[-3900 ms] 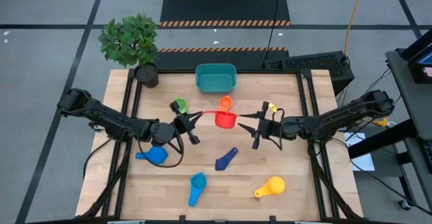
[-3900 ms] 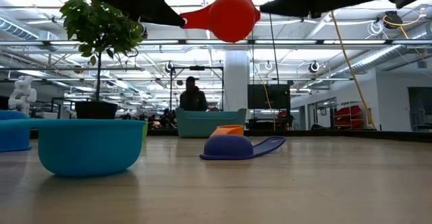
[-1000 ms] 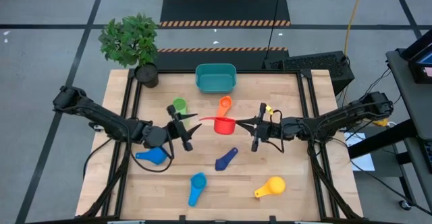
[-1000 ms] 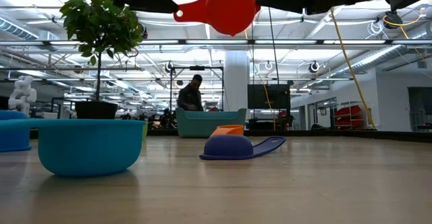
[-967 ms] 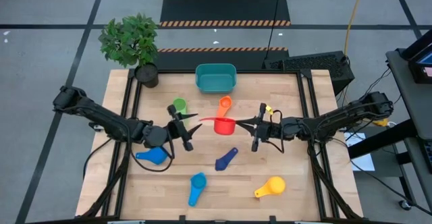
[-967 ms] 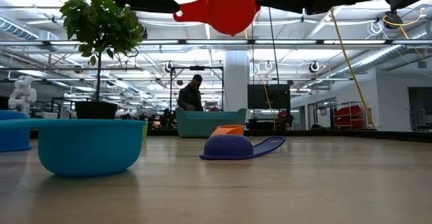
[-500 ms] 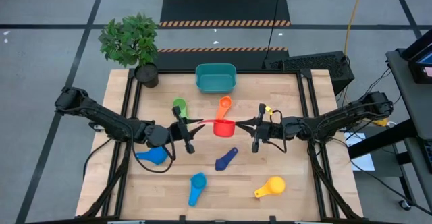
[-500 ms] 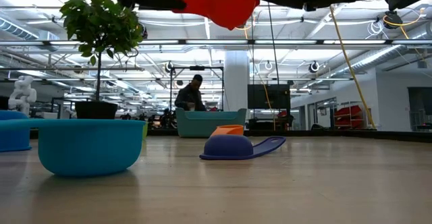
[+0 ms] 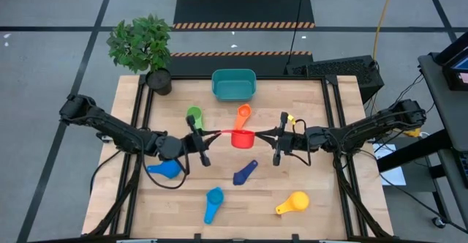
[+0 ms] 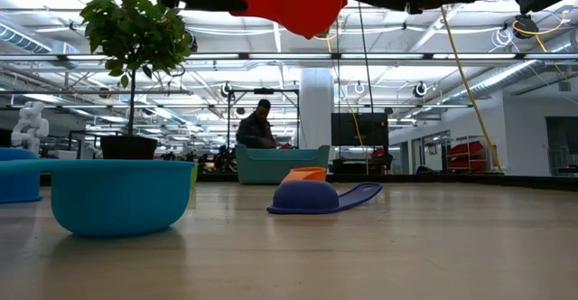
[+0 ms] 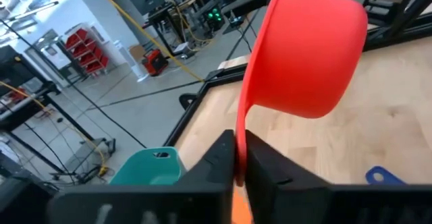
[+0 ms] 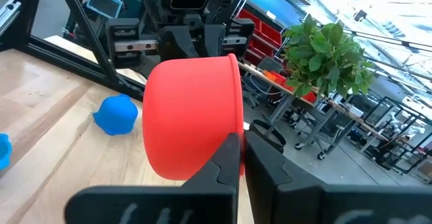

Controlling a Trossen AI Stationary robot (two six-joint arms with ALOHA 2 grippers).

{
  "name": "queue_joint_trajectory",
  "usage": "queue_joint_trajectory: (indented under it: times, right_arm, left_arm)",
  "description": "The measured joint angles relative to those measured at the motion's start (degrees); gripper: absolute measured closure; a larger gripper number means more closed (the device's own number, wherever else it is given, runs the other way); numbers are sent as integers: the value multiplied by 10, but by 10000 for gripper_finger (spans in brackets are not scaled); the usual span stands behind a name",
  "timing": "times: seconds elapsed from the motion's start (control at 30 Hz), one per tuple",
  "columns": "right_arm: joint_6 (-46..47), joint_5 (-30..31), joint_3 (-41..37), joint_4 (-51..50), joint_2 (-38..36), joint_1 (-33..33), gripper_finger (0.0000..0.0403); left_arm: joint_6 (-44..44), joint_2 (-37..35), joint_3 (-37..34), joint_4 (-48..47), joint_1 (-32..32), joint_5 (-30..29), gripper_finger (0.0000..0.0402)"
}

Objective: Nest measuring cups in basket
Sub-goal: Put the red measuring cup into the blue bin

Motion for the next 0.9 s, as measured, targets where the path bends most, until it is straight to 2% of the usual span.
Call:
queue_joint_trajectory:
  times: [0.2, 0.33, 0.5, 0.7, 0.77, 0.9]
  right_arm:
    - [18, 0, 0, -16, 0, 0, 401]
    - [30, 11, 0, -47, 0, 0, 379]
    - [27, 108, 0, -84, -6, 0, 336]
    - [-39, 273, 0, -98, -38, -1, 298]
    - [-43, 298, 0, -110, -56, -1, 291]
    - [-29, 303, 0, -150, -87, -1, 287]
  left_arm:
    - [18, 0, 0, -7, 3, -1, 394]
    - [67, -2, 0, -8, 14, -10, 395]
    - [162, -5, 0, -5, 42, -16, 397]
    - [303, -5, 0, 7, 113, 6, 398]
    - [330, -5, 0, 16, 147, 27, 398]
    - [382, -5, 0, 13, 224, 87, 399]
